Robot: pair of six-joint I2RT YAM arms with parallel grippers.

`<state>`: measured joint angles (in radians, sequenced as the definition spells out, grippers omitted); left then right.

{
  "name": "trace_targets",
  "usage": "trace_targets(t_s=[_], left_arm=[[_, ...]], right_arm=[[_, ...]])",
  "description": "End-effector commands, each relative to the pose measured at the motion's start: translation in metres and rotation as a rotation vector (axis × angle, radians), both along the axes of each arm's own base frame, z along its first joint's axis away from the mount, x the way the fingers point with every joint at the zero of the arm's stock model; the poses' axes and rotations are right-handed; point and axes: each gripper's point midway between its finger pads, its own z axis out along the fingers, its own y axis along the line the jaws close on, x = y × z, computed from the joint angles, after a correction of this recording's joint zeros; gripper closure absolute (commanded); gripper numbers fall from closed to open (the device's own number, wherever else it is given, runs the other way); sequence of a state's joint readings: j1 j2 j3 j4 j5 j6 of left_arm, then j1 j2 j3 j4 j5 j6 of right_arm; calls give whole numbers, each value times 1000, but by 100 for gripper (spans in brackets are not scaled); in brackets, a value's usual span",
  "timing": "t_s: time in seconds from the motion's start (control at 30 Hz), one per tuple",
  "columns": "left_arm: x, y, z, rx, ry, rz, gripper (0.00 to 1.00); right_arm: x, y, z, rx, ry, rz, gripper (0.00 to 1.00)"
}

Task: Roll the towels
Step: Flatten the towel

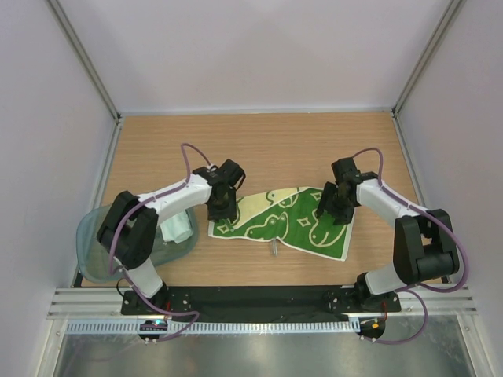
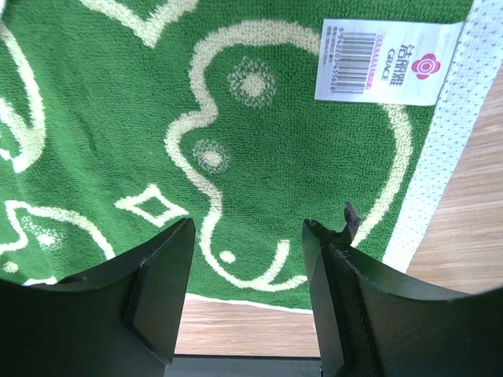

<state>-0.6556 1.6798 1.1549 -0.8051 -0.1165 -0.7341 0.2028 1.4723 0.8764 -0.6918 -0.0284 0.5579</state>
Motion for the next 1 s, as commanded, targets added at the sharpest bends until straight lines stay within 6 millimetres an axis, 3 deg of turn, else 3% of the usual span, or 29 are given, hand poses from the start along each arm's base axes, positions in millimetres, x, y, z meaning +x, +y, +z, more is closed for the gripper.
trace_targets(t_s=[0.0, 0.37, 0.47, 0.6, 0.7, 0.9, 0.97], left_arm=[[7, -16, -12, -45, 1, 22, 55], [12, -23, -33, -60, 9, 52, 59], [14, -23, -38, -49, 13, 54, 68], [17, -23, -40, -42, 10, 57, 87], [20, -24, -36, -48, -6, 59, 100], [26, -31, -12, -80, -33, 57, 99], [25, -32, -5, -86, -28, 51, 94]], right_arm=[[-3, 2, 3, 11, -17, 17, 37], [-14, 2, -7, 19, 7, 24, 37], [-14, 2, -6, 19, 6, 24, 37], [-14, 1, -7, 19, 7, 23, 37], [-15, 2, -8, 19, 14, 21, 37], [-25, 1, -20, 19, 45, 10, 37], [-27, 0, -24, 16, 53, 6, 37]])
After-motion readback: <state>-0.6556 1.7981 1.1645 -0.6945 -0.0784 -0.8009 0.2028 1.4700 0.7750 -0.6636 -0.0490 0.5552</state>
